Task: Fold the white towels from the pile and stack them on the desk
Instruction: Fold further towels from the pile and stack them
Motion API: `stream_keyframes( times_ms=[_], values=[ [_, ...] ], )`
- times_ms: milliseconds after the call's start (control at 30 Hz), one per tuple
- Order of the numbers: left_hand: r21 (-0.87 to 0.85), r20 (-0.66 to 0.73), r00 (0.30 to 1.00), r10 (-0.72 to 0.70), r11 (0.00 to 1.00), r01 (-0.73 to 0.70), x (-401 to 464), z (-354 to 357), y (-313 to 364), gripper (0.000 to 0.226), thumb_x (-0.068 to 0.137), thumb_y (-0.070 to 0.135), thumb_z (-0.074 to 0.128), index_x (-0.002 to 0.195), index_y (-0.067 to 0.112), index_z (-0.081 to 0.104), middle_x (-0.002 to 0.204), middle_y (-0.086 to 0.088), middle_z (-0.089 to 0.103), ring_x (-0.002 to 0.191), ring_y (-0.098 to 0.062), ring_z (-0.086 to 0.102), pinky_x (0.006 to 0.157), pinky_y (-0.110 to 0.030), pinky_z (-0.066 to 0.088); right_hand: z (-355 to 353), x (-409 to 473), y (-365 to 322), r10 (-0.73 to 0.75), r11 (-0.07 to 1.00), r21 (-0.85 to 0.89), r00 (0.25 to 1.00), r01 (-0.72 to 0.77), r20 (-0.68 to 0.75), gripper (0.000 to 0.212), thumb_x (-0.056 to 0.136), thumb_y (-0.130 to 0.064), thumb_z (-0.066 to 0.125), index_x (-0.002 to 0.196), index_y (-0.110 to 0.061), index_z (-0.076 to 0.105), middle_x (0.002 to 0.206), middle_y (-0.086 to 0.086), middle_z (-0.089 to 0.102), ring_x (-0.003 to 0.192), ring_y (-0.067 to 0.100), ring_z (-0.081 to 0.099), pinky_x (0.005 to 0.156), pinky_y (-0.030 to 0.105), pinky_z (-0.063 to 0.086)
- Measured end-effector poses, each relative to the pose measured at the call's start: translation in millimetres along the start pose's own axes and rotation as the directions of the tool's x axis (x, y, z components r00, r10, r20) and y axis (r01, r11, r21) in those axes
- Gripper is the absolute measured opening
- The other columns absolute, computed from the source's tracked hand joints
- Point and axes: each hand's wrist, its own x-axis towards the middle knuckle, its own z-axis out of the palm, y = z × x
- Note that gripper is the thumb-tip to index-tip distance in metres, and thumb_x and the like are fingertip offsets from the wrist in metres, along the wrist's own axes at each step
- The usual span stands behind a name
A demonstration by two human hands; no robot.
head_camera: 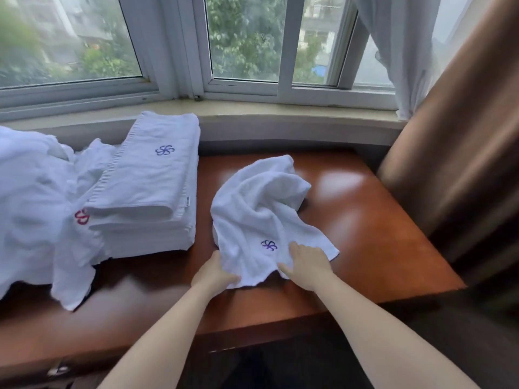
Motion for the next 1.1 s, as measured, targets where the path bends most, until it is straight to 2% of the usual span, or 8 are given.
stream_keyframes(
  times_ms=[100, 233, 367, 533, 633, 733, 867, 1100],
  values=[
    [0.033, -0.003, 0.999, 0.032, 0.999, -0.032, -3, 2, 0, 0.040, 0.071, 0.019, 0.064, 0.107, 0.014, 0.048, 0.092, -0.001, 0.060, 0.088, -0.023, 0.064, 0.065, -0.028, 0.045, -1, 1, -7, 0.063, 0.998, 0.009, 0.997, -0.063, 0.054, 0.071, 0.094, -0.064, 0.027, 0.148, -0.018, 0.025, 0.104, 0.006, 0.068, 0.092, 0.027, 0.063, 0.070, 0.034, 0.038],
    [0.100, 0.043, 0.996, 0.073, 0.992, -0.077, -2, 3, -7, 0.034, 0.074, 0.022, 0.067, 0.101, 0.015, 0.048, 0.096, 0.000, 0.058, 0.089, -0.018, 0.060, 0.070, -0.028, 0.049, 10, -7, -17, 0.053, 0.992, -0.120, 0.998, -0.049, 0.034, 0.061, 0.095, -0.063, 0.025, 0.095, -0.014, 0.062, 0.106, 0.004, 0.064, 0.095, 0.023, 0.058, 0.078, 0.033, 0.036],
    [0.327, 0.147, 0.988, 0.042, 0.941, -0.089, 7, 6, -9, 0.029, 0.079, 0.037, 0.060, 0.099, 0.015, 0.058, 0.108, 0.000, 0.052, 0.088, -0.015, 0.054, 0.070, -0.025, 0.046, 21, -22, -11, -0.069, 0.998, 0.019, 0.997, 0.068, 0.041, 0.063, 0.091, -0.061, 0.037, 0.136, -0.020, 0.050, 0.148, 0.000, 0.034, 0.128, 0.021, 0.042, 0.098, 0.036, 0.038],
    [0.178, 0.219, 0.955, -0.199, 0.971, 0.162, 12, 3, -1, 0.084, 0.088, 0.072, 0.034, 0.138, 0.005, 0.046, 0.141, -0.016, 0.049, 0.129, -0.032, 0.047, 0.108, -0.041, 0.037, -2, -24, -5, 0.092, 0.995, -0.051, 0.996, -0.091, 0.003, 0.064, 0.095, -0.064, 0.020, 0.129, -0.017, 0.045, 0.113, 0.004, 0.065, 0.101, 0.030, 0.062, 0.075, 0.036, 0.038],
    [0.365, 0.270, 0.901, -0.340, 0.902, 0.231, 16, -14, 3, 0.097, 0.085, 0.078, 0.025, 0.147, 0.004, 0.033, 0.148, -0.013, 0.041, 0.137, -0.030, 0.037, 0.113, -0.041, 0.028, -12, -23, 4, 0.208, 0.977, -0.054, 0.978, -0.207, 0.011, 0.067, 0.097, -0.060, 0.007, 0.100, -0.020, 0.060, 0.108, 0.003, 0.066, 0.093, 0.026, 0.061, 0.070, 0.033, 0.038],
    [0.442, 0.230, 0.902, -0.366, 0.865, 0.238, 26, -23, 6, 0.081, 0.090, 0.071, 0.028, 0.142, 0.010, 0.042, 0.134, -0.006, 0.054, 0.126, -0.027, 0.051, 0.107, -0.040, 0.038, -3, -21, 13, 0.213, 0.975, 0.069, 0.977, -0.211, -0.025, 0.056, 0.100, -0.053, 0.016, 0.132, -0.021, 0.049, 0.140, 0.003, 0.047, 0.123, 0.024, 0.047, 0.090, 0.038, 0.041],
    [0.209, -0.074, 0.992, -0.100, 0.971, 0.113, 50, -19, 6, 0.051, 0.094, 0.041, 0.043, 0.125, 0.003, 0.057, 0.121, -0.015, 0.062, 0.110, -0.032, 0.061, 0.084, -0.036, 0.049, 5, -9, 21, 0.181, 0.962, 0.196, 0.981, -0.190, 0.065, 0.048, 0.101, -0.046, 0.024, 0.136, -0.018, 0.041, 0.133, 0.006, 0.053, 0.120, 0.028, 0.047, 0.089, 0.039, 0.040],
    [-0.211, -0.275, 0.956, -0.103, 0.976, 0.044, 80, -5, 22, 0.052, 0.089, 0.037, 0.058, 0.127, 0.001, 0.054, 0.121, -0.017, 0.061, 0.094, -0.028, 0.059, 0.073, -0.031, 0.045, 6, 23, 34, 0.539, 0.771, 0.386, 0.842, -0.506, 0.026, 0.043, 0.097, -0.034, 0.045, 0.133, -0.011, 0.038, 0.129, 0.011, 0.045, 0.105, 0.033, 0.058, 0.072, 0.033, 0.039]
  ],
)
